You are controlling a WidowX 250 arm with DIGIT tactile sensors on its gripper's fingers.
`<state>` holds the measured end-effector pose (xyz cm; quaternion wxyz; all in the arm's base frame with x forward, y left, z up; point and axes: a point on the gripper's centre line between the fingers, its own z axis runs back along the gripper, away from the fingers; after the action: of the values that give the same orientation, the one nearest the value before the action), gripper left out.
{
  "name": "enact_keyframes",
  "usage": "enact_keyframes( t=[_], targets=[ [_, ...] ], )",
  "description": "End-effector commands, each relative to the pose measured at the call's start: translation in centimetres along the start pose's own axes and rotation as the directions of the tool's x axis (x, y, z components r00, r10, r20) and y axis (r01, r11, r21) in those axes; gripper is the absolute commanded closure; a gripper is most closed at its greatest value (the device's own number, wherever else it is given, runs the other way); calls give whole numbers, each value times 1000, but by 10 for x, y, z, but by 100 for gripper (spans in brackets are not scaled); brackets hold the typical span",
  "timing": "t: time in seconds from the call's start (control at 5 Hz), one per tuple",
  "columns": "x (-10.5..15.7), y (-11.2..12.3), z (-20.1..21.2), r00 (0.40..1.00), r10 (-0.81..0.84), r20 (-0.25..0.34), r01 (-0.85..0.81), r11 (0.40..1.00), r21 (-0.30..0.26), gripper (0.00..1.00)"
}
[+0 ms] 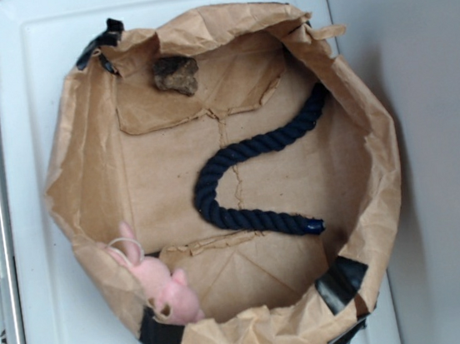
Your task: Grab the blue rope.
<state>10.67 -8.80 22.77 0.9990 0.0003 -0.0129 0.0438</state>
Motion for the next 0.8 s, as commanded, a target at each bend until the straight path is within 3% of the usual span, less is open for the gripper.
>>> enact_keyframes(
  t=[0.0,0.4,0.6],
  targets=[
    [2,-3,11,999,-4,32,5,1000,-28,0],
    [2,-3,11,999,-4,32,5,1000,-28,0],
    [31,23,2,997,47,56,-45,999,-30,0]
  ],
)
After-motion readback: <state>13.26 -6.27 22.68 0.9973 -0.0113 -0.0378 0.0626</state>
